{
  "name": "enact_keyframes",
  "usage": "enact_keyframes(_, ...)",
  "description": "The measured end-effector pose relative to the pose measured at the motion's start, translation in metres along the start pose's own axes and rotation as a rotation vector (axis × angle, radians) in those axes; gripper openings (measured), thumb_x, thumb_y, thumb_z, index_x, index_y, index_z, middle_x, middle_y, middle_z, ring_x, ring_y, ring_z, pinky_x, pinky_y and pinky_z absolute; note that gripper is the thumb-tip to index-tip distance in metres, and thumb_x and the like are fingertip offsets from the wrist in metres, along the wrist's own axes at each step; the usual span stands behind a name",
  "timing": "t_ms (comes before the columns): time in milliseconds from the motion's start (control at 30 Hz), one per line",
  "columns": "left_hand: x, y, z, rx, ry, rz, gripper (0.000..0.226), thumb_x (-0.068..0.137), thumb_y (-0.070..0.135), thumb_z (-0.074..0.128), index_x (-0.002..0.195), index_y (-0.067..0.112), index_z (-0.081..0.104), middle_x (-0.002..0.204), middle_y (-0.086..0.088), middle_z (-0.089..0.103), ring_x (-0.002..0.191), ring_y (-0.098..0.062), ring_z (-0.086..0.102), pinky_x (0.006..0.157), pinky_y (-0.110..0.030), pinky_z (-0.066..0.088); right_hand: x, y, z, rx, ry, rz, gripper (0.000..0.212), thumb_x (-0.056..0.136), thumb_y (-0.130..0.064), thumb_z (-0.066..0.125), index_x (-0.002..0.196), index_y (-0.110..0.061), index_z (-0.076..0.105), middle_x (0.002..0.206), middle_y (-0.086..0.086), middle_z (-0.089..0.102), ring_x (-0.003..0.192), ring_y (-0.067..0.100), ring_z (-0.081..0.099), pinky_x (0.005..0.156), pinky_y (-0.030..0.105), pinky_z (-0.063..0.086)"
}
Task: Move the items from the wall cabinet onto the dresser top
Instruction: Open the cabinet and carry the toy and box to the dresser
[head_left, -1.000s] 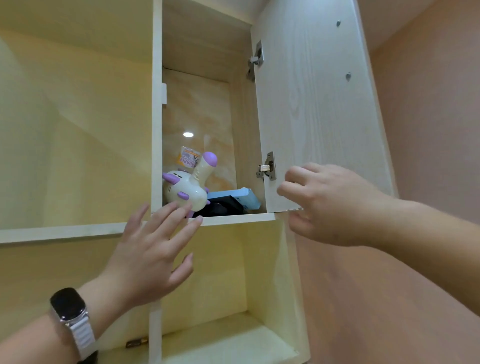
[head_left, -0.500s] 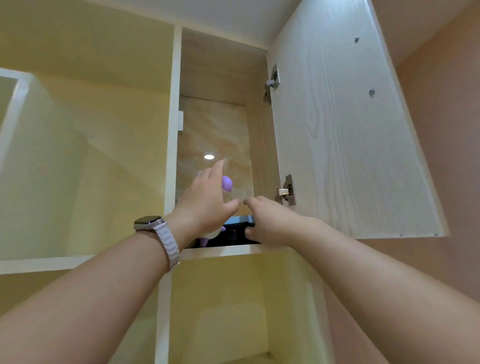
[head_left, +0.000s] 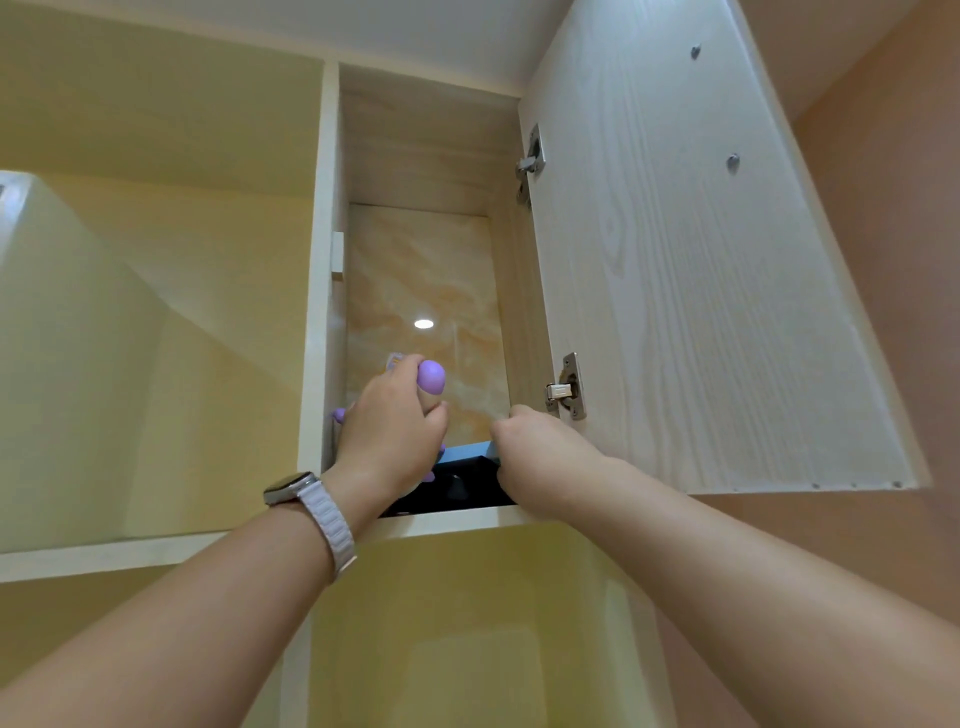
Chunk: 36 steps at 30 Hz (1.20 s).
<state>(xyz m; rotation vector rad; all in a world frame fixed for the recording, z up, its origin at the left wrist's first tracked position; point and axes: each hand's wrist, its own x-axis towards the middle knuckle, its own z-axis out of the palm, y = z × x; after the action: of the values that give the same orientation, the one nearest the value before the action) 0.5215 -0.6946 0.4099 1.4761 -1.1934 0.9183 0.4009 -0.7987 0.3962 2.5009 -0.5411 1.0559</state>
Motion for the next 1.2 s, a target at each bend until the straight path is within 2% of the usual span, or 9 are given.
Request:
enact_keyframes(133, -0.003, -0.001, 0.000, 0.187, 0.025, 0.054, 0.014, 0.088, 0.030, 0.044, 0.100, 0.035, 0.043, 0.092, 0.006, 0.062, 0.067, -0.019, 0.070, 0.050, -0.042, 0.057, -0.002, 0.002, 0.003, 0.042, 0.094, -0.021, 0.010, 0.090, -0.012, 0.048, 0.087, -0.015, 0.039, 0.087, 0.005, 0.040, 0.086, 0.031, 0.054, 0.062, 0.035, 0.037)
enact_keyframes(400, -0.009, 0.018, -0.011, 0.411, 0.149, 0.157, 0.015, 0.093, 0.032, 0.047, 0.107, 0.028, 0.045, 0.085, 0.011, 0.063, 0.057, -0.019, 0.061, 0.066, -0.039, 0.050, -0.010, 0.000, -0.008, 0.200, 0.307, 0.031, 0.017, 0.086, -0.029, 0.050, 0.097, -0.016, 0.046, 0.096, 0.001, 0.054, 0.085, 0.028, 0.055, 0.062, 0.034, 0.038)
enact_keyframes(500, -0.014, 0.026, -0.022, 0.400, 0.162, 0.200, 0.019, 0.094, 0.030, 0.049, 0.112, 0.032, 0.047, 0.071, 0.022, 0.053, 0.047, 0.001, 0.049, 0.056, -0.027, 0.038, -0.014, 0.000, -0.013, 0.246, 0.329, 0.058, 0.017, 0.085, -0.029, 0.050, 0.095, -0.017, 0.044, 0.092, 0.000, 0.055, 0.080, 0.028, 0.055, 0.060, 0.034, 0.038)
enact_keyframes(567, -0.017, 0.029, -0.028, 0.377, 0.166, 0.222, 0.021, 0.094, 0.028, 0.050, 0.114, 0.035, 0.048, 0.069, 0.026, 0.053, 0.047, 0.005, 0.050, 0.053, -0.026, 0.037, -0.018, 0.001, -0.015, 0.245, 0.349, 0.073, 0.017, 0.085, -0.028, 0.049, 0.094, -0.016, 0.043, 0.086, 0.000, 0.056, 0.078, 0.029, 0.055, 0.057, 0.033, 0.036)
enact_keyframes(767, -0.024, 0.032, -0.035, 0.333, 0.202, 0.273, 0.021, 0.093, 0.030, 0.052, 0.114, 0.030, 0.051, 0.076, 0.018, 0.055, 0.050, -0.009, 0.055, 0.055, -0.033, 0.050, -0.038, 0.002, -0.023, 0.311, 0.410, 0.082, 0.020, 0.088, -0.028, 0.051, 0.093, -0.013, 0.038, 0.076, 0.005, 0.053, 0.072, 0.033, 0.053, 0.052, 0.034, 0.034)
enact_keyframes(900, -0.033, 0.031, -0.036, 0.316, 0.238, 0.326, 0.025, 0.092, 0.026, 0.057, 0.117, 0.029, 0.053, 0.080, 0.047, 0.052, 0.044, 0.006, 0.051, 0.051, -0.022, 0.032, -0.060, 0.000, -0.021, 0.342, 0.527, 0.074, 0.021, 0.090, -0.030, 0.051, 0.099, -0.013, 0.043, 0.085, 0.005, 0.059, 0.073, 0.034, 0.056, 0.055, 0.035, 0.038)
enact_keyframes(1000, -0.038, 0.035, -0.039, 0.300, 0.281, 0.349, 0.028, 0.091, 0.026, 0.059, 0.119, 0.025, 0.054, 0.068, 0.028, 0.053, 0.050, -0.008, 0.045, 0.055, -0.024, 0.032, -0.077, -0.004, -0.013, 0.397, 0.596, 0.093, 0.021, 0.090, -0.028, 0.054, 0.099, -0.012, 0.043, 0.081, 0.002, 0.057, 0.071, 0.031, 0.053, 0.056, 0.035, 0.031)
enact_keyframes(1133, -0.054, 0.043, -0.046, 0.251, 0.306, 0.406, 0.027, 0.092, 0.019, 0.060, 0.116, 0.027, 0.052, 0.077, 0.054, 0.049, 0.058, 0.015, 0.052, 0.057, -0.002, 0.031, -0.094, -0.007, -0.002, 0.729, 0.583, 0.207, 0.023, 0.089, -0.021, 0.058, 0.099, -0.014, 0.039, 0.083, 0.003, 0.055, 0.075, 0.027, 0.052, 0.060, 0.037, 0.039)
enact_keyframes(1200, -0.066, 0.048, -0.050, 0.237, 0.310, 0.446, 0.027, 0.092, 0.017, 0.061, 0.111, 0.032, 0.048, 0.076, 0.057, 0.046, 0.055, 0.016, 0.053, 0.059, 0.002, 0.031, -0.101, -0.008, 0.005, 0.840, 0.597, 0.251, 0.027, 0.087, -0.018, 0.061, 0.105, -0.016, 0.041, 0.093, 0.001, 0.055, 0.082, 0.023, 0.052, 0.065, 0.036, 0.042)
